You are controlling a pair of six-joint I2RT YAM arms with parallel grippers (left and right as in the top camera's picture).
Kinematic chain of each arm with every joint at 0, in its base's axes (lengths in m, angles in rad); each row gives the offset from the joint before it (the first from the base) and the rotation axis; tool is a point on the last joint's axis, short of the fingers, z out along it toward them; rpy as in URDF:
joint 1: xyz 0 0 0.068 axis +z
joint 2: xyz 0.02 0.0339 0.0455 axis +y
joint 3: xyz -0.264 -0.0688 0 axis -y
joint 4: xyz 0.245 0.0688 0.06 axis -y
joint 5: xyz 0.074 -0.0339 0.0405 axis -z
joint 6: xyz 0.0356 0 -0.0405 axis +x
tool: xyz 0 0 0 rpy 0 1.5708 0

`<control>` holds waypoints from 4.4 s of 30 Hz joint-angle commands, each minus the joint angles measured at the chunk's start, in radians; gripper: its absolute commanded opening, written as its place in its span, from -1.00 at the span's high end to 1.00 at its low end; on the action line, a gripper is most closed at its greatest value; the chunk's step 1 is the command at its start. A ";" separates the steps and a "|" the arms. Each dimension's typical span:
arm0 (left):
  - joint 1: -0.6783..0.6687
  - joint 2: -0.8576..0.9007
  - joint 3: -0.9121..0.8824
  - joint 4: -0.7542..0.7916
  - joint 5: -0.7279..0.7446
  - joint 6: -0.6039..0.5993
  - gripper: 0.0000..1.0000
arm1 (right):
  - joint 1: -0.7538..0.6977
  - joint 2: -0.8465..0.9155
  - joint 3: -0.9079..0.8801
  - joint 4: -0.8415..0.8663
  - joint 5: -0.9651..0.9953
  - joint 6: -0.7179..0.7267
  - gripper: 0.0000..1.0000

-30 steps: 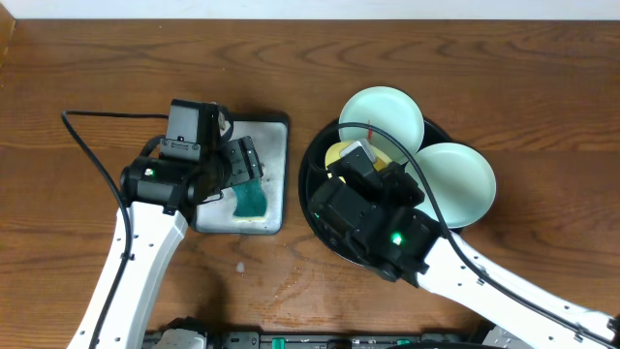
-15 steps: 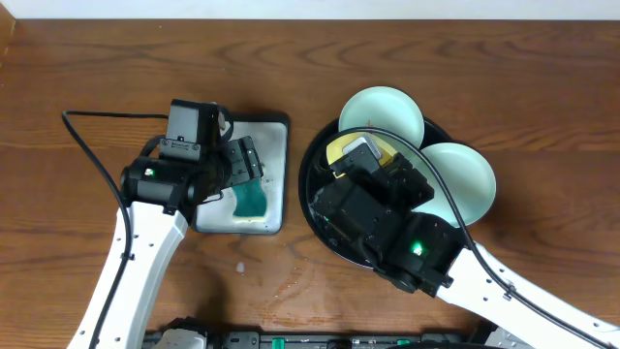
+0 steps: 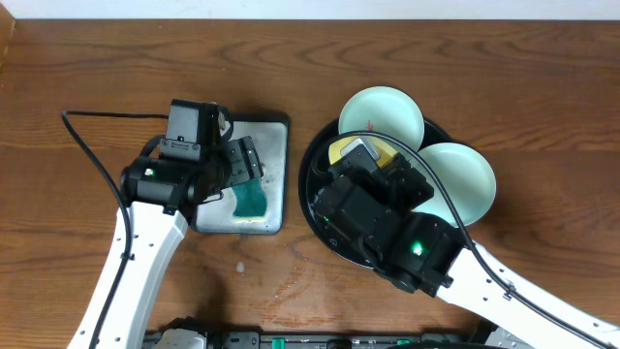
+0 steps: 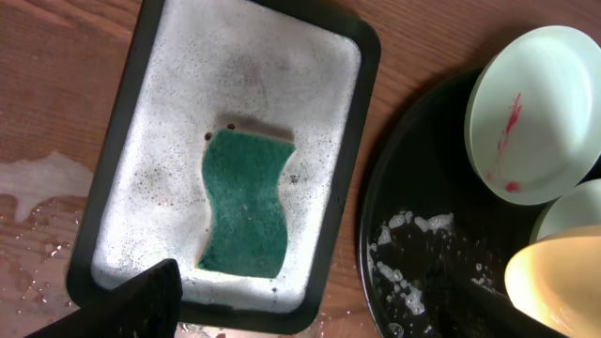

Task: Clean dirty plates on tray and stack at the side
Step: 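Lift the yellow plate with the right gripper and carry it right, then set the yellow plate down right of the tray and release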

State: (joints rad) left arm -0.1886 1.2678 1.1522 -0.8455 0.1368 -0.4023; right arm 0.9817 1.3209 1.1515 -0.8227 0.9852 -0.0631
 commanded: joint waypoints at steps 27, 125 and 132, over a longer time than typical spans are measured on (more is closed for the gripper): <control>0.004 0.001 0.005 -0.003 0.009 0.009 -0.65 | 0.009 -0.010 0.022 -0.005 0.065 -0.006 0.98; 0.004 0.001 0.005 -0.003 0.009 0.009 -0.66 | -1.137 0.417 -0.006 -0.025 -0.919 0.162 0.98; 0.004 0.001 0.005 -0.003 0.009 0.009 -0.66 | -1.107 0.217 -0.006 -0.123 -1.103 0.150 0.98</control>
State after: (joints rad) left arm -0.1886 1.2678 1.1522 -0.8482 0.1368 -0.4023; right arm -0.1574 1.6371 1.1450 -0.9096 0.0032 0.0944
